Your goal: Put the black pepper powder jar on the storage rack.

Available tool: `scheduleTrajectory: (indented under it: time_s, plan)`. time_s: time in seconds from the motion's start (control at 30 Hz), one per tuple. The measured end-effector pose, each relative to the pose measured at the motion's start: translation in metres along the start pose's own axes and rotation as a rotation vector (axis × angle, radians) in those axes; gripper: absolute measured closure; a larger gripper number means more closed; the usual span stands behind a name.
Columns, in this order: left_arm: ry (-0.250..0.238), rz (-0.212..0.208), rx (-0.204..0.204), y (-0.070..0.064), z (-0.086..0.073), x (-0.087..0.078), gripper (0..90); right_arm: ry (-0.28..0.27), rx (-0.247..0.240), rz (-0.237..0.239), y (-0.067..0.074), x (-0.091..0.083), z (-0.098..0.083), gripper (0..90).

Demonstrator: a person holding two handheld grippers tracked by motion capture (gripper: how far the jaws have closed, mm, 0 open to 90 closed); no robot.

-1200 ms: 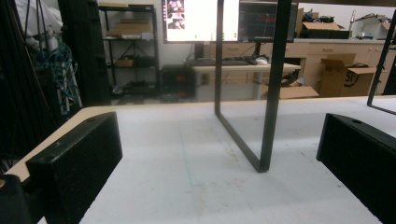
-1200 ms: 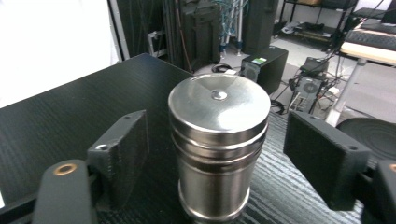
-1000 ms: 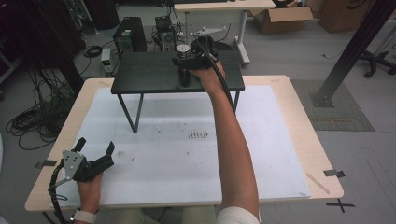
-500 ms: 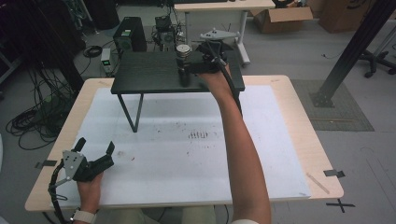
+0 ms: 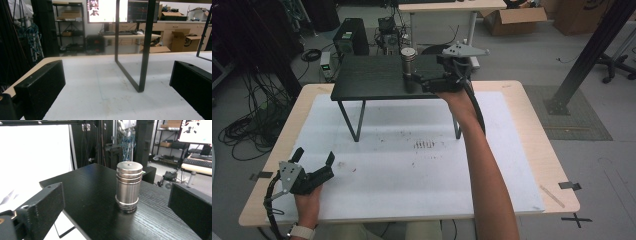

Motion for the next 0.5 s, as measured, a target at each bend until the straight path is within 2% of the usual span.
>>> scheduleTrajectory:
  time_s: [0.2, 0.5]
  plan:
    - [-0.001, 0.000, 0.000, 0.000, 0.000, 0.000, 0.5, -0.024, -0.016, 0.017, 0.006, -0.015, -0.010, 0.0]
    - [-0.001, 0.000, 0.000, 0.000, 0.000, 0.000, 0.5, -0.031, -0.040, 0.011, 0.012, -0.036, -0.025, 0.0]
Point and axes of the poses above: each handheld gripper's, and its own axes: x roughly forward along the jaws, z roughly out of its top, y roughly to its left, the point moved 4 cm from there along x, roughly forward along the jaws, and after that the axes turned 10 degrees about x, right-handed, at the moved point
